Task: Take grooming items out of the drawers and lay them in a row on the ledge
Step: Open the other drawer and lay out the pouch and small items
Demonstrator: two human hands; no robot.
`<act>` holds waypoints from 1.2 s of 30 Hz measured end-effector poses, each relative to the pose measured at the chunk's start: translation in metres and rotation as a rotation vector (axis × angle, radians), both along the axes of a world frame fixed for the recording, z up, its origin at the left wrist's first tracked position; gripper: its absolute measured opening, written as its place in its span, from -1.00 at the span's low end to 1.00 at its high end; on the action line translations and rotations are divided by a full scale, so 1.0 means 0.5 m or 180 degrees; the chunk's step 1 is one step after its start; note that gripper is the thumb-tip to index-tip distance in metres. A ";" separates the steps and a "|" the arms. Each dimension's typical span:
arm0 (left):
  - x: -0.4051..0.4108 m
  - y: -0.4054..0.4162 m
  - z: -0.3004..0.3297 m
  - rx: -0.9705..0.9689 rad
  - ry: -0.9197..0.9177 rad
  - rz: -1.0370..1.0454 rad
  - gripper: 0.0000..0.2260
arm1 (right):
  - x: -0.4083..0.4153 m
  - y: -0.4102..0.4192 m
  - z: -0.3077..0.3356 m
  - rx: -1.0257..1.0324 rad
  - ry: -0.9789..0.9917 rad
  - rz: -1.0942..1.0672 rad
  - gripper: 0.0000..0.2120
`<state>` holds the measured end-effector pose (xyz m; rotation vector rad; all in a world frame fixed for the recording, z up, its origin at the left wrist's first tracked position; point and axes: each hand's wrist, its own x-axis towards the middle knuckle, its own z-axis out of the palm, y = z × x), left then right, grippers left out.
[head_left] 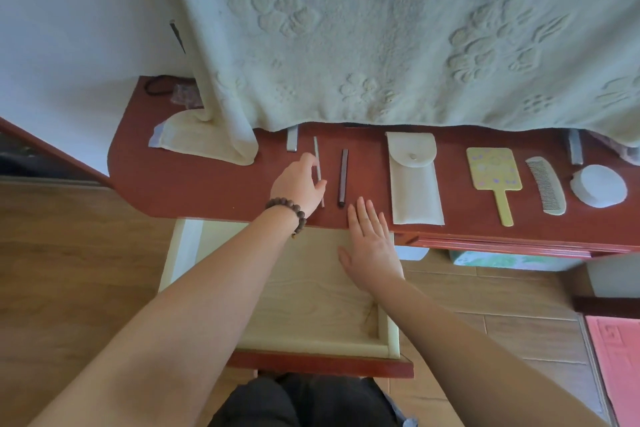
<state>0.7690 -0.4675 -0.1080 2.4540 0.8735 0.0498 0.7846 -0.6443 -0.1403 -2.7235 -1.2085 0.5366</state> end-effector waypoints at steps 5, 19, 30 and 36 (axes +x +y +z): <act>-0.108 -0.025 0.033 -0.0053 -0.0258 0.0306 -0.68 | 0.006 -0.002 0.021 0.0000 0.0130 0.0018 -0.31; -0.553 -0.098 -0.046 0.0573 0.0106 0.0731 -0.56 | -0.268 -0.145 0.015 0.0273 0.0322 -0.0931 -0.31; -0.685 -0.178 -0.090 -0.0551 0.1184 0.1846 0.16 | -0.463 -0.191 -0.016 0.0073 0.0571 -0.2519 0.06; -0.637 -0.165 -0.106 -0.1091 0.0998 0.2193 0.19 | -0.444 -0.151 -0.012 0.0295 0.1233 -0.3445 0.21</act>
